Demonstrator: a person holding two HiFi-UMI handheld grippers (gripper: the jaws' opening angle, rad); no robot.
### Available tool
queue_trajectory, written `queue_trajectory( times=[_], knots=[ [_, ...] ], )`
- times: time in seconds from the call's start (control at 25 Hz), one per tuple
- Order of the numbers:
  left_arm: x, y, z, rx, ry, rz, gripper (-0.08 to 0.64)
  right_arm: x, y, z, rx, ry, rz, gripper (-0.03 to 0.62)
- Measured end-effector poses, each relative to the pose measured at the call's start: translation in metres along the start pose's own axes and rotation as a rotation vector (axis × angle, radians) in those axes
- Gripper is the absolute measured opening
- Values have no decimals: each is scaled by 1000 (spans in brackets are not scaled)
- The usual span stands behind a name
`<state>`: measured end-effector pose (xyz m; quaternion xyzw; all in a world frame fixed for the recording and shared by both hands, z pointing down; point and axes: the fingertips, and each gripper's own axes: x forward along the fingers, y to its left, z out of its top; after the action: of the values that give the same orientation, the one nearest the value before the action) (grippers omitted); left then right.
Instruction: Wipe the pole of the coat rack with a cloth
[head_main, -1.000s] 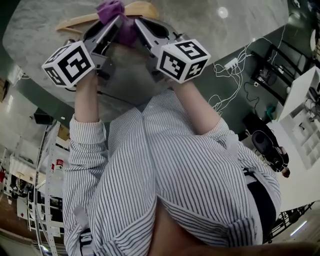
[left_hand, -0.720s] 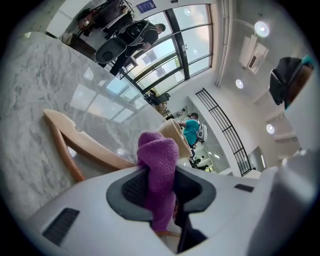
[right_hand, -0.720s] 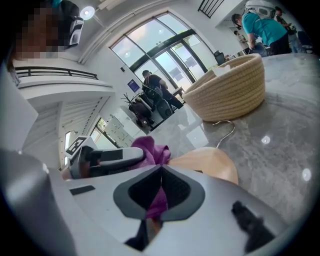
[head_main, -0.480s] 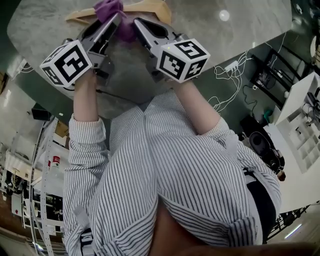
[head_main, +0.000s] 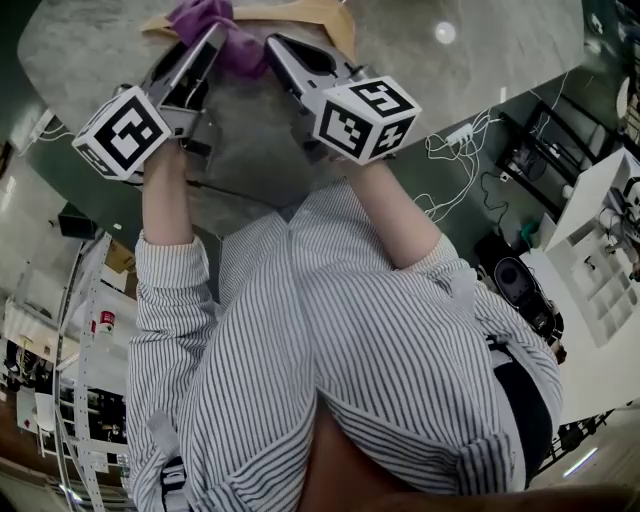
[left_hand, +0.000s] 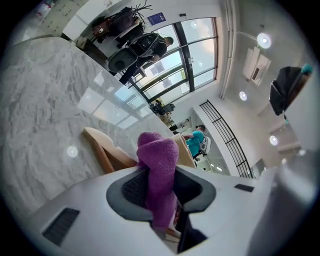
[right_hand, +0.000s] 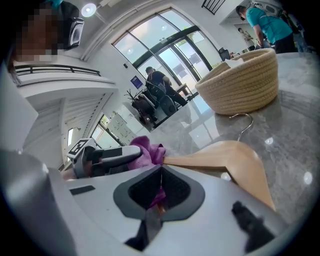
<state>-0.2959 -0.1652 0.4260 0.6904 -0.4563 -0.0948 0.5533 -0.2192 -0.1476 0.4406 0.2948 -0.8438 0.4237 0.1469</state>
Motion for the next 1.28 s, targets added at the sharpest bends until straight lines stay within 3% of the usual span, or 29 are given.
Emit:
queue_trajectory(
  times=[0.4,0.68,1.28],
  knots=[
    [-8,6,8,-26,-52,-7,126,1,0,-6,-16,16,-3,15],
    [-33,19,24,-96,-119,0,126,7,15,-4,-30,21,-1,15],
    [-42,28,23,-70,-108,7,126,1,14,-6,-28,-2,-15,15]
  ],
)
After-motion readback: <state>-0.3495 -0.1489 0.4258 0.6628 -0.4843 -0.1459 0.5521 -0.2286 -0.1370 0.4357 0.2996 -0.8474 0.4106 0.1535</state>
